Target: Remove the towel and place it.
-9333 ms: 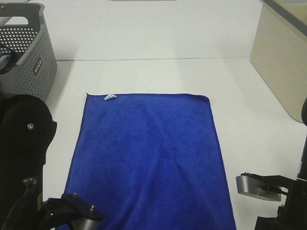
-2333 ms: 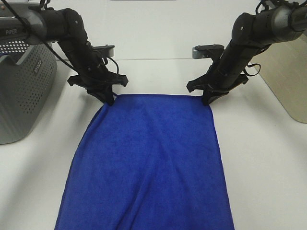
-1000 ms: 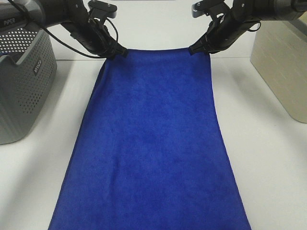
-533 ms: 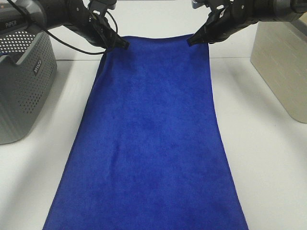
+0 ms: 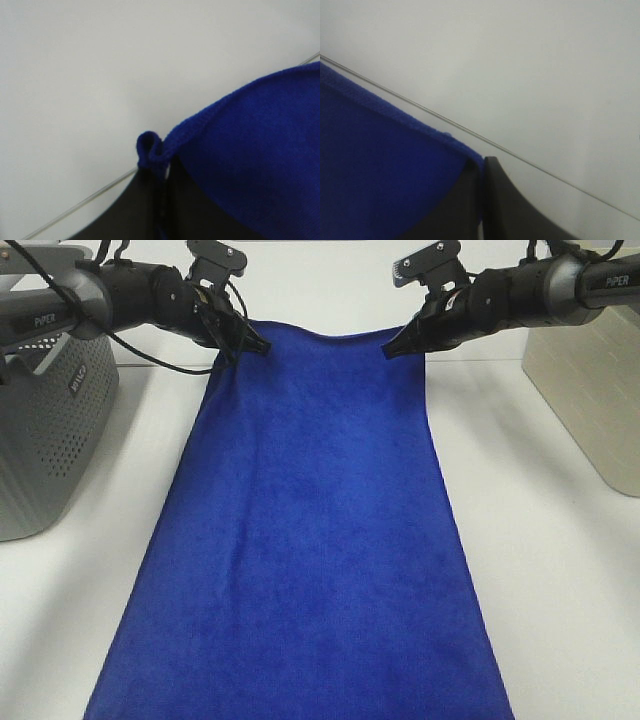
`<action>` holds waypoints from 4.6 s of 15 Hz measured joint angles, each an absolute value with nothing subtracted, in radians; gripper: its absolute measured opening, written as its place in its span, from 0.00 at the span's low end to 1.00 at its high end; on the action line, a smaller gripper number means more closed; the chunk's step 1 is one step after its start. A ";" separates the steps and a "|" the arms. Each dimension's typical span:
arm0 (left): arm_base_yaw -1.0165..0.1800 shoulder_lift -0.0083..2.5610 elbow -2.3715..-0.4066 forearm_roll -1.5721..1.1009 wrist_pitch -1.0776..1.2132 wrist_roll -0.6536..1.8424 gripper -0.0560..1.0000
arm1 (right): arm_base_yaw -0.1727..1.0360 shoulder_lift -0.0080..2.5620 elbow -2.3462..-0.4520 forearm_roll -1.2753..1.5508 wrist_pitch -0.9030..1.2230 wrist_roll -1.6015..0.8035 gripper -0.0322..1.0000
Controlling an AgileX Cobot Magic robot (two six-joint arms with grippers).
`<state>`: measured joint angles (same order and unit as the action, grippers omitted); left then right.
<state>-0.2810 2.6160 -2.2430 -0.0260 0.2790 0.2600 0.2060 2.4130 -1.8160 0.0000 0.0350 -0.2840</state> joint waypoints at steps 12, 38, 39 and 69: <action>-0.280 2.670 -2.243 0.000 0.161 0.260 0.08 | 0.206 2.481 -1.816 -0.005 -0.169 -0.306 0.05; -0.280 2.554 -2.243 0.000 0.541 0.250 0.84 | 0.176 2.309 -1.816 0.156 0.301 -0.286 0.67; -0.280 2.515 -2.243 0.000 0.657 0.229 0.84 | 0.176 2.264 -1.816 0.176 0.409 -0.286 0.67; -0.280 2.225 -2.243 -0.029 1.212 0.000 0.84 | 0.176 1.914 -1.816 0.232 1.214 -0.054 0.67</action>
<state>-0.2800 2.2250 -2.2430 -0.0290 1.2120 0.0000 0.1760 1.9140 -1.8160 0.2320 1.2140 -0.0540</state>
